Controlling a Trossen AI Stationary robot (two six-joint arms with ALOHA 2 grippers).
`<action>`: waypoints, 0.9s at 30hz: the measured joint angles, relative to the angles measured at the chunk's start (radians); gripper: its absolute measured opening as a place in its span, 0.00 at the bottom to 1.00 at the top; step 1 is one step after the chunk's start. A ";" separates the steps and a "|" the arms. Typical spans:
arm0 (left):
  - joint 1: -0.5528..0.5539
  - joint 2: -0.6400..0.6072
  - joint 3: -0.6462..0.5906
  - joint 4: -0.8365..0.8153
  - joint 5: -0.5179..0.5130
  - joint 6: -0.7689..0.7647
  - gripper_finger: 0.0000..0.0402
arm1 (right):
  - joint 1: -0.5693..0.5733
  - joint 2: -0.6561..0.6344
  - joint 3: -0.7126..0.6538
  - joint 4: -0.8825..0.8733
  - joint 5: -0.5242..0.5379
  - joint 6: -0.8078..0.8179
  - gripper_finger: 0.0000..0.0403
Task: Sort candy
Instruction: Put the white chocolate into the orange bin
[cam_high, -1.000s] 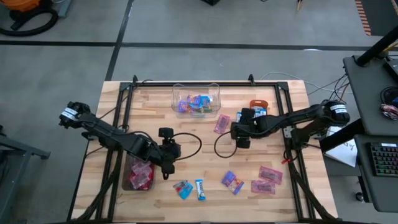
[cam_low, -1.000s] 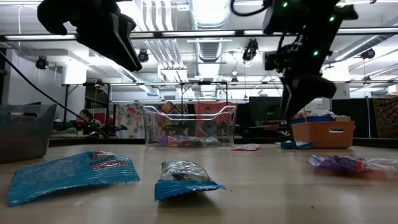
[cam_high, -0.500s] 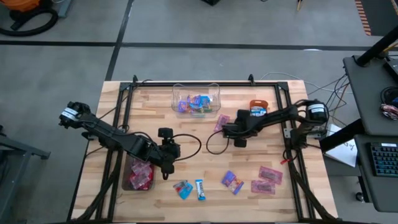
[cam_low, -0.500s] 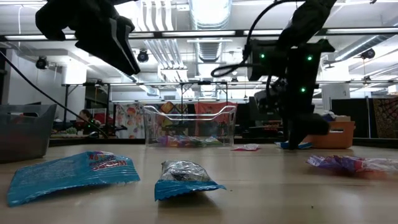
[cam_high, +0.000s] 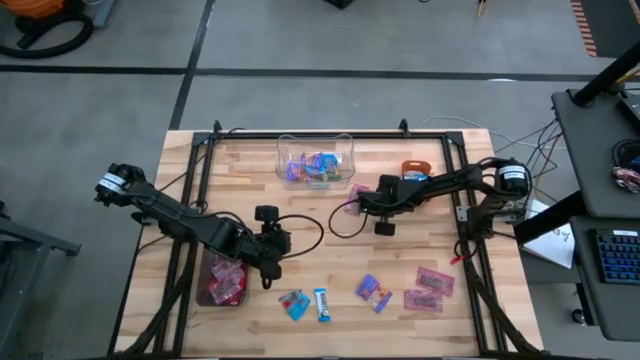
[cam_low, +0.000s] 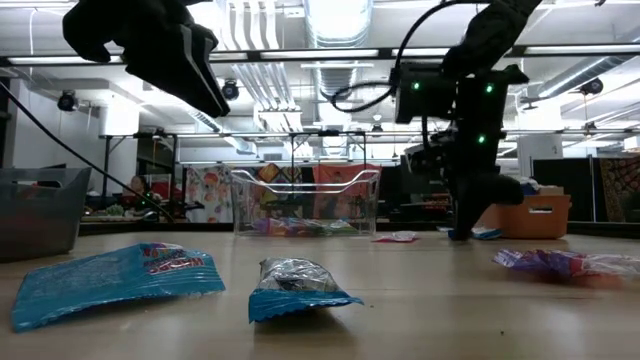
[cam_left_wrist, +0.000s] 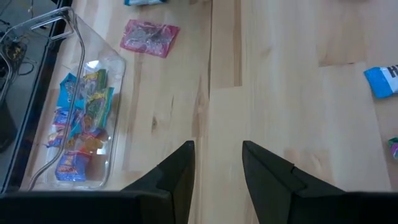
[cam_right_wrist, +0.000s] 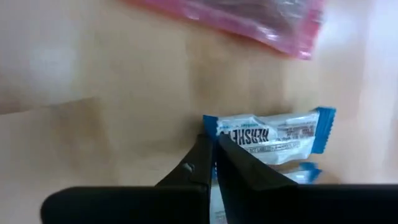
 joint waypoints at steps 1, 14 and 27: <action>0.000 0.000 -0.001 0.006 0.000 0.000 0.29 | 0.004 -0.010 0.000 -0.004 -0.031 0.000 0.03; 0.000 0.000 -0.002 0.027 0.000 -0.019 0.29 | 0.199 -0.083 -0.002 -0.022 -0.455 0.298 0.04; 0.000 0.001 -0.004 0.200 0.001 -0.034 0.29 | 0.284 -0.085 -0.002 -0.088 -0.228 0.923 0.43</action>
